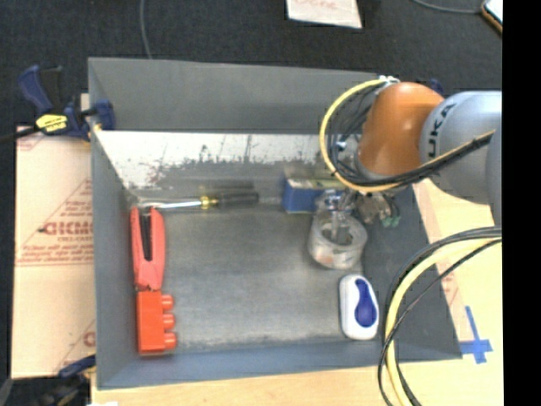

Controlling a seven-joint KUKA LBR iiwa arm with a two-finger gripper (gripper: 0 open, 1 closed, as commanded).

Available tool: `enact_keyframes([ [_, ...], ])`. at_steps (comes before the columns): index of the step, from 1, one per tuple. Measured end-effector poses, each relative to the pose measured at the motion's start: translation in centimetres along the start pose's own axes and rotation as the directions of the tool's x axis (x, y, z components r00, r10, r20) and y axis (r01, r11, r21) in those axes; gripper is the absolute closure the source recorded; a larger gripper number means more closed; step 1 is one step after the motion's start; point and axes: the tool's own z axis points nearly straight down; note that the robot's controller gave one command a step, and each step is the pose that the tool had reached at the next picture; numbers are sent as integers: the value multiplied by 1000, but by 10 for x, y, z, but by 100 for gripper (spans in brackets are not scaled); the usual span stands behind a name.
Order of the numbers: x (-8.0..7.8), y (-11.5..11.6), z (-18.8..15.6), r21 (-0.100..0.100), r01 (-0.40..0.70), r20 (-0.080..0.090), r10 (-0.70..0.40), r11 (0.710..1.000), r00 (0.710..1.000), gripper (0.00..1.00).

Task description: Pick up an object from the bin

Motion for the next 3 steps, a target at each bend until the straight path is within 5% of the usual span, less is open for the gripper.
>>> enact_keyframes([
  [1, 4, 3, 0, 9, 22, 13, -22, 1000, 1000, 100],
  [2, 4, -7, -97, 5, 22, 7, -22, 1000, 1000, 100],
  [3, 6, -5, -21, 8, 37, 17, -37, 999, 999, 100],
])
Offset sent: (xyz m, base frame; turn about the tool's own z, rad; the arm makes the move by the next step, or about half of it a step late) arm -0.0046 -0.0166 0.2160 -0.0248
